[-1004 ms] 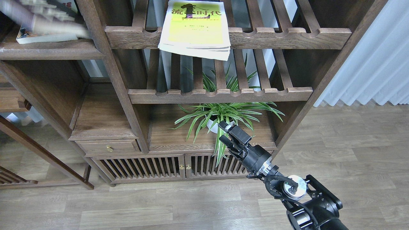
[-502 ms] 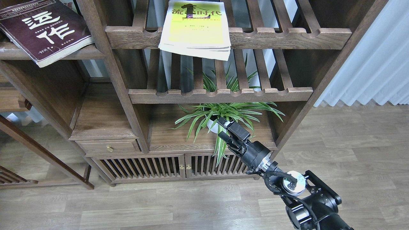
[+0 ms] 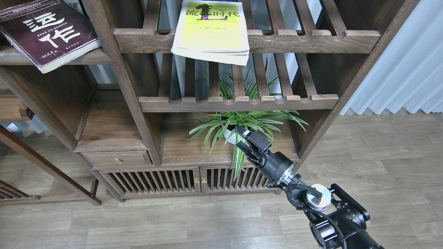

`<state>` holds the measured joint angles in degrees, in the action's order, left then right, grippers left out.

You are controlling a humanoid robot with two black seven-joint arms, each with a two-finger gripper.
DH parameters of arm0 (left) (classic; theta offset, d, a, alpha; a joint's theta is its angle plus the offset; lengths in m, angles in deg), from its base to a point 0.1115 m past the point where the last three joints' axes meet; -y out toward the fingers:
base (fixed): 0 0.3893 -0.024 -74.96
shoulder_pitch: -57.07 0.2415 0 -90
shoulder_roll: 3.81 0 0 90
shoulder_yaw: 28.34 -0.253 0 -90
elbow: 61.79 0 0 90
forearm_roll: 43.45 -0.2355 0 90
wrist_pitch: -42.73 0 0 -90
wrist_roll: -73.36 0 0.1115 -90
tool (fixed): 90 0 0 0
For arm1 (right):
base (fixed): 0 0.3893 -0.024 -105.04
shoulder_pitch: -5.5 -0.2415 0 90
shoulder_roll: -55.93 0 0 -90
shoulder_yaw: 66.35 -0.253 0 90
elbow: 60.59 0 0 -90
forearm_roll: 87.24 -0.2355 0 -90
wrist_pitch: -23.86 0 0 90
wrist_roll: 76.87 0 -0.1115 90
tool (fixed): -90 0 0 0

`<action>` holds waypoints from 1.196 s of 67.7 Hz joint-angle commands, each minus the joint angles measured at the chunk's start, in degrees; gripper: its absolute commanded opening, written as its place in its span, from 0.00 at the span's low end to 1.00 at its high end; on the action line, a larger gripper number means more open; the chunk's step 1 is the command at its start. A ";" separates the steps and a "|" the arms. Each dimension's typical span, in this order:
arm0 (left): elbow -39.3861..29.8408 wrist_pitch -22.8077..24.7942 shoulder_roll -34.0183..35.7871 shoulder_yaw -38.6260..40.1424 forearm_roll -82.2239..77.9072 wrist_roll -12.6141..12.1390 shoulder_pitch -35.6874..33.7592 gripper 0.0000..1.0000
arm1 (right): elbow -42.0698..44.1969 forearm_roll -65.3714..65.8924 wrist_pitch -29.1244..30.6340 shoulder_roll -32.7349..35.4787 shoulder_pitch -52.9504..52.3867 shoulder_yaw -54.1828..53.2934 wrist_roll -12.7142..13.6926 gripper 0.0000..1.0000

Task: Organize books on shelf
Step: 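Withdraw the left gripper down from the side shelf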

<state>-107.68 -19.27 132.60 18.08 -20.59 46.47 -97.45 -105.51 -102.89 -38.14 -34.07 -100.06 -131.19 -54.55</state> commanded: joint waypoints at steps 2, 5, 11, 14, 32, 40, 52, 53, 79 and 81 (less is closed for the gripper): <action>-1.22 0.00 2.54 0.07 0.17 0.00 0.18 0.98 | 0.01 0.00 0.00 0.00 0.09 -0.03 0.01 0.96; -2.54 0.00 3.77 0.07 0.17 0.09 2.19 0.98 | 0.01 0.00 0.00 0.00 0.27 -0.03 0.01 0.96; -5.27 0.00 5.70 0.16 0.17 0.09 4.48 0.98 | 0.01 0.00 0.00 0.00 0.36 -0.03 0.01 0.97; -6.32 0.00 6.93 0.25 0.25 0.26 5.53 0.98 | 0.01 0.00 0.00 0.00 0.36 -0.03 0.01 0.97; -8.69 0.00 11.85 0.42 0.52 0.79 8.87 0.98 | 0.01 0.00 0.00 0.00 0.44 -0.03 0.01 0.97; -10.98 0.00 13.61 0.69 0.52 0.79 11.07 0.98 | 0.01 0.00 0.00 0.00 0.44 -0.03 0.01 0.97; -11.42 0.00 17.39 0.60 1.75 1.32 16.52 0.99 | 0.01 0.00 0.00 0.00 0.53 -0.03 0.01 0.98; -11.42 0.00 17.74 0.60 1.84 1.32 17.22 0.98 | 0.01 0.00 0.00 0.00 0.53 -0.03 0.01 0.98; -11.07 0.00 19.94 0.42 5.88 1.93 32.07 0.99 | 0.09 0.00 0.00 0.00 0.71 -0.11 0.01 0.99; -11.07 0.00 19.77 0.33 5.97 2.02 33.57 0.99 | 0.09 0.00 0.00 0.00 0.62 -0.11 0.01 0.99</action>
<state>-118.96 -19.26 152.48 18.58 -15.68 48.30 -69.33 -105.50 -102.89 -38.14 -34.07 -99.35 -131.29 -54.55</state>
